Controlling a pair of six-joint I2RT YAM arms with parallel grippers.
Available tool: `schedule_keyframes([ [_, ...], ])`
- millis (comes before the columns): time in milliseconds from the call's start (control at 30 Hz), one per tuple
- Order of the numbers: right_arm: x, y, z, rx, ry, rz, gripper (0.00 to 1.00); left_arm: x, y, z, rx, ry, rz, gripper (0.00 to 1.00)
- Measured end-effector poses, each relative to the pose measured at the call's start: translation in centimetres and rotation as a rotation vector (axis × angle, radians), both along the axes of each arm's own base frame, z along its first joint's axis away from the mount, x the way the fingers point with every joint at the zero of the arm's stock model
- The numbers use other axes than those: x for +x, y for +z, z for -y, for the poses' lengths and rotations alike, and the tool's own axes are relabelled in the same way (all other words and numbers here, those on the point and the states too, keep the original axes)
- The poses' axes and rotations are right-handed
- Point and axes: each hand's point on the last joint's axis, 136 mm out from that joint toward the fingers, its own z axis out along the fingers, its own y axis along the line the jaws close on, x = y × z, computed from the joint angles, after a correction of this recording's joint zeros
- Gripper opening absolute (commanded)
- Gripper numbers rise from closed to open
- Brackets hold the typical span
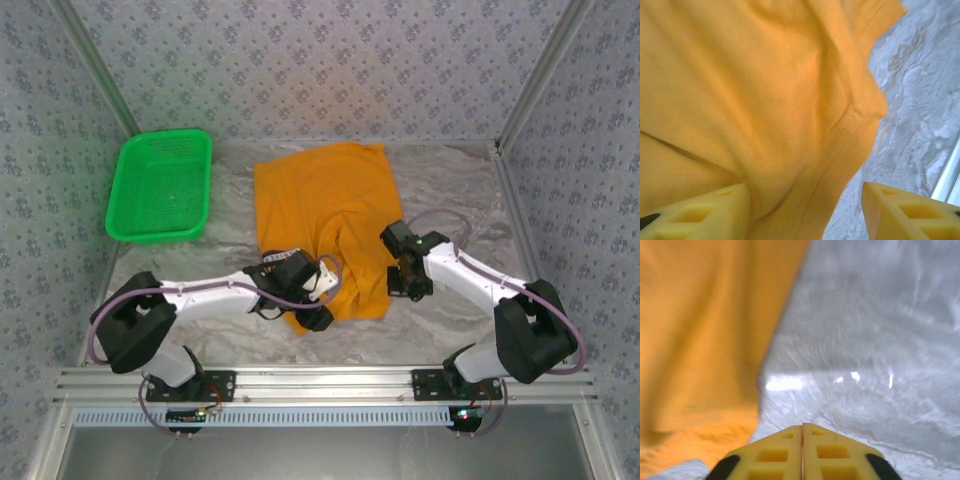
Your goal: Fold the inside-out t-shirt
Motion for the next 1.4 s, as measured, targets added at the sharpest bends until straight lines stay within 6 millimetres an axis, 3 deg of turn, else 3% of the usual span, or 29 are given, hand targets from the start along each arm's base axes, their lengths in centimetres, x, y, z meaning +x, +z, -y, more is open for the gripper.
schedule_keyframes([
  [67, 1.8, 1.5, -1.3, 0.032, 0.029, 0.066, 0.39, 2.0, 2.1, 0.1, -0.047, 0.04, 0.02, 0.59],
  [133, 3.3, 2.3, -4.1, 0.106, 0.098, 0.11, 0.42, 5.2, 5.0, 0.0, -0.123, 0.132, 0.058, 0.59],
  [233, 4.8, 1.9, -8.1, 0.177, 0.197, 0.116, 0.46, 9.2, 8.8, -0.5, -0.24, 0.267, 0.113, 0.6],
  [300, 5.7, 1.0, -9.9, 0.183, 0.245, 0.115, 0.47, 10.5, 9.7, -0.3, -0.283, 0.325, 0.12, 0.58],
  [433, 6.9, -1.0, -12.0, 0.173, 0.306, 0.129, 0.46, 12.1, 8.3, 0.2, -0.297, 0.457, 0.074, 0.58],
  [533, 7.7, -2.4, -12.4, 0.157, 0.311, 0.134, 0.1, 12.4, 6.3, -0.6, -0.313, 0.559, 0.048, 0.58],
  [600, 8.4, -3.2, -12.2, 0.132, 0.291, 0.139, 0.0, 12.3, 4.6, -1.2, -0.294, 0.605, 0.023, 0.58],
  [667, 8.7, -3.4, -11.9, 0.13, 0.261, 0.148, 0.0, 12.3, 3.2, -1.1, -0.27, 0.62, 0.007, 0.61],
  [767, 9.1, -2.2, -11.6, 0.166, 0.213, 0.173, 0.0, 12.0, 2.0, 0.1, -0.26, 0.588, -0.026, 0.63],
  [933, 10.2, 1.8, -10.5, 0.332, 0.119, 0.206, 0.0, 13.4, 2.6, 2.9, -0.31, 0.557, -0.075, 0.6],
  [1000, 10.2, 2.6, -9.9, 0.408, 0.088, 0.203, 0.0, 14.3, 2.9, 4.1, -0.329, 0.554, -0.081, 0.57],
  [1067, 9.8, 2.1, -9.2, 0.455, 0.061, 0.178, 0.02, 15.0, 2.6, 4.9, -0.338, 0.561, -0.092, 0.53],
  [1167, 8.3, 0.2, -8.6, 0.503, 0.033, 0.102, 0.14, 15.5, 1.0, 5.2, -0.313, 0.59, -0.121, 0.4],
  [1233, 7.3, -0.8, -8.4, 0.522, 0.023, 0.053, 0.24, 15.7, -0.4, 5.2, -0.284, 0.606, -0.137, 0.25],
  [1400, 6.9, -2.2, -6.8, 0.477, -0.002, 0.002, 0.18, 15.4, -2.6, 4.5, -0.216, 0.602, -0.135, 0.11],
])
